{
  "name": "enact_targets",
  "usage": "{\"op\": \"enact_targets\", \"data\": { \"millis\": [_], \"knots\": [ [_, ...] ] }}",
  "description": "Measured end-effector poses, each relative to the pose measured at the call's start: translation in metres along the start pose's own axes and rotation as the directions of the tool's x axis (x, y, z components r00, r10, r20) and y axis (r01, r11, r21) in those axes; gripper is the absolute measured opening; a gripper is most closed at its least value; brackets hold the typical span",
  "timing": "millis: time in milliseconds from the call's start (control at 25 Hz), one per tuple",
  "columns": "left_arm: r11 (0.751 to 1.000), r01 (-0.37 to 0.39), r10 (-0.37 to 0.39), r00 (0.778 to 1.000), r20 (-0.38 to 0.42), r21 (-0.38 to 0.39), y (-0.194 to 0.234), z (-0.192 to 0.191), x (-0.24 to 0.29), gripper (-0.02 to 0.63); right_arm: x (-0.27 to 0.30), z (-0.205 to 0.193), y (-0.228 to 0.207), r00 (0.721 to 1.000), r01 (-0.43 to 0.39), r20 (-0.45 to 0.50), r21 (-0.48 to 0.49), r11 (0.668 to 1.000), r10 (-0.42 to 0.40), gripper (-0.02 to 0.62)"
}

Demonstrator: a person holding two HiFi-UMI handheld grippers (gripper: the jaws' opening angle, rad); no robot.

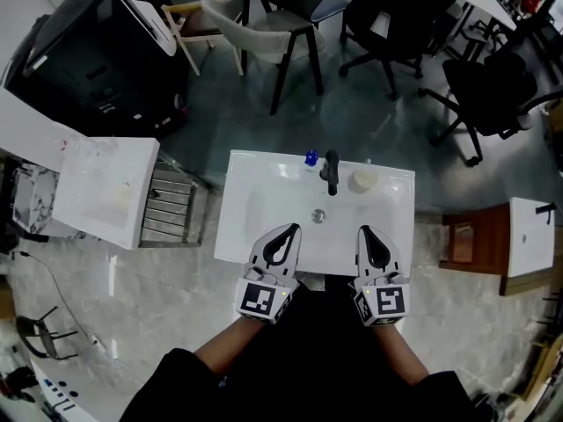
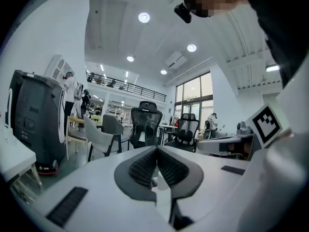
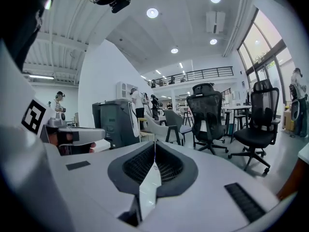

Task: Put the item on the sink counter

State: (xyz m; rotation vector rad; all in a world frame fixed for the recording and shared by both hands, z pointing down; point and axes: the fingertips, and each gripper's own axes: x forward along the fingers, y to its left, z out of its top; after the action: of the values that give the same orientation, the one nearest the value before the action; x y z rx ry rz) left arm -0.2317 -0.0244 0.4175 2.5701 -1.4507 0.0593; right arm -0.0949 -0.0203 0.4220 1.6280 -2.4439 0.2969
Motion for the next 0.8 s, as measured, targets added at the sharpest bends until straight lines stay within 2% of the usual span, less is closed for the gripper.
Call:
{"op": "enact_targets", "data": {
  "millis": [320,800],
  "knots": [
    [0.998,-0.051,0.052,0.998,0.026,-0.027,0.023,0.011,-0.028,0.017,0.01,0.017,0.041,0.999,-0.052,0.011,-0.082,0.995,0.053,0.032],
    [0.995,-0.096,0.097,0.994,0.048,-0.026,0.058,0.007,-0.044,0.017,0.017,0.016,0.055,0.998,-0.068,0.0,-0.137,0.988,0.069,0.032]
  ]
}}
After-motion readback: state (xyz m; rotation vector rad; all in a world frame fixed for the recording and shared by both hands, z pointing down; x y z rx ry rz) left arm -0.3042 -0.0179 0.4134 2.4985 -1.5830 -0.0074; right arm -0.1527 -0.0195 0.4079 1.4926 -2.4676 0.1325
